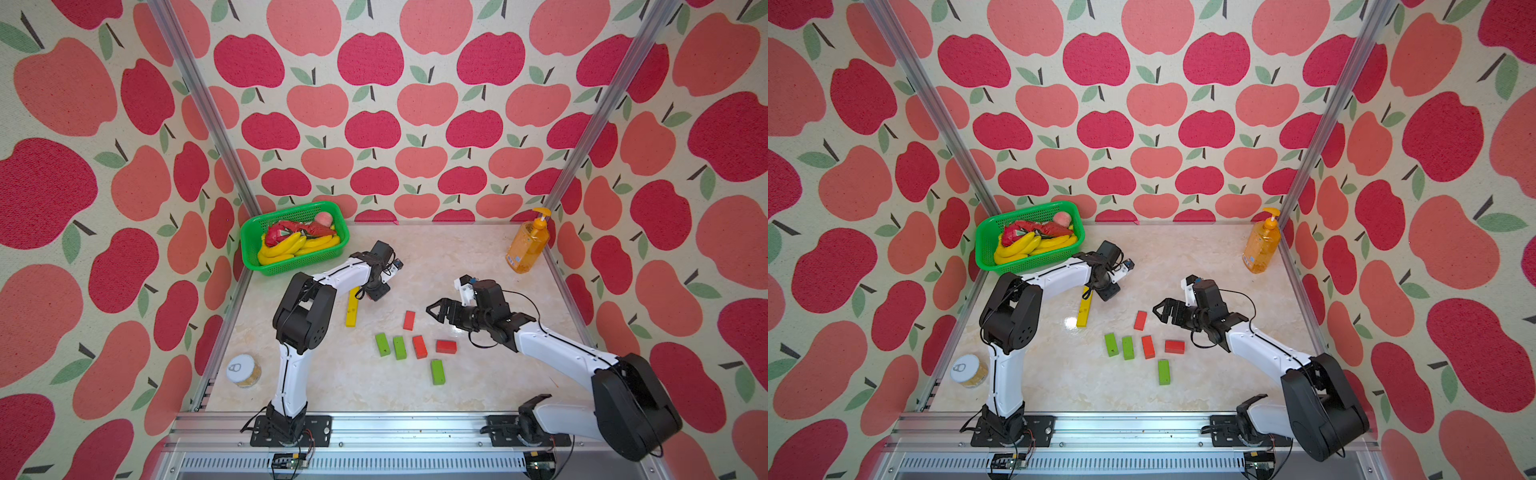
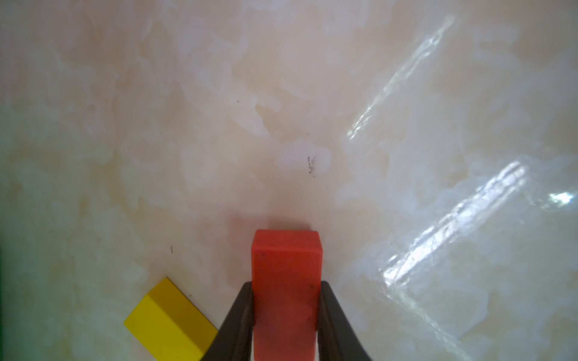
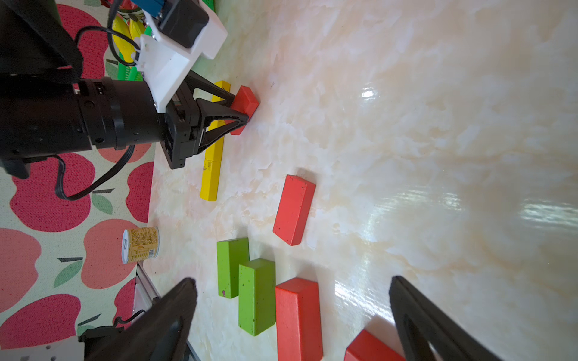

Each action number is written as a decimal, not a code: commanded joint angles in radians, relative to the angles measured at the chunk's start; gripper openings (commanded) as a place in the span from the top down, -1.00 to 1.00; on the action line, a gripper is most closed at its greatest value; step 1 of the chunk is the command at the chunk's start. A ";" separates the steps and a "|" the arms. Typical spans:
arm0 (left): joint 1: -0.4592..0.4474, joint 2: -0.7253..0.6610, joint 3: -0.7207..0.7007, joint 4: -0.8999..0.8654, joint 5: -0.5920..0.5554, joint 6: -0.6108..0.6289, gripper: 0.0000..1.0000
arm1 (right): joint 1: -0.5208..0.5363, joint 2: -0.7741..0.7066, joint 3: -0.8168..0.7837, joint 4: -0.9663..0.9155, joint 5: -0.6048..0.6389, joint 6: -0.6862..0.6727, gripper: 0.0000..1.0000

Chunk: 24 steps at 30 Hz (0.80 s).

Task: Assemble the letter k with building blocks
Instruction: Assemble the building block at the center of the board.

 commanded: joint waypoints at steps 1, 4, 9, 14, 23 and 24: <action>0.003 -0.001 -0.035 -0.068 -0.012 0.016 0.70 | 0.004 -0.010 0.001 0.025 -0.019 0.011 -0.99; 0.001 -0.007 -0.042 -0.072 -0.011 0.016 0.70 | 0.002 -0.010 -0.001 0.026 -0.017 0.012 -0.99; 0.001 -0.018 -0.055 -0.071 -0.017 0.017 0.65 | 0.004 -0.008 -0.001 0.030 -0.020 0.012 -0.99; 0.004 -0.026 -0.061 -0.065 -0.019 0.018 0.54 | 0.005 -0.003 0.003 0.033 -0.024 0.011 -0.99; 0.003 -0.025 -0.058 -0.064 -0.024 0.017 -0.09 | 0.005 -0.007 0.003 0.028 -0.022 0.006 -0.99; 0.003 -0.024 -0.057 -0.064 -0.022 0.017 -0.14 | 0.005 -0.007 0.003 0.027 -0.022 0.007 -0.99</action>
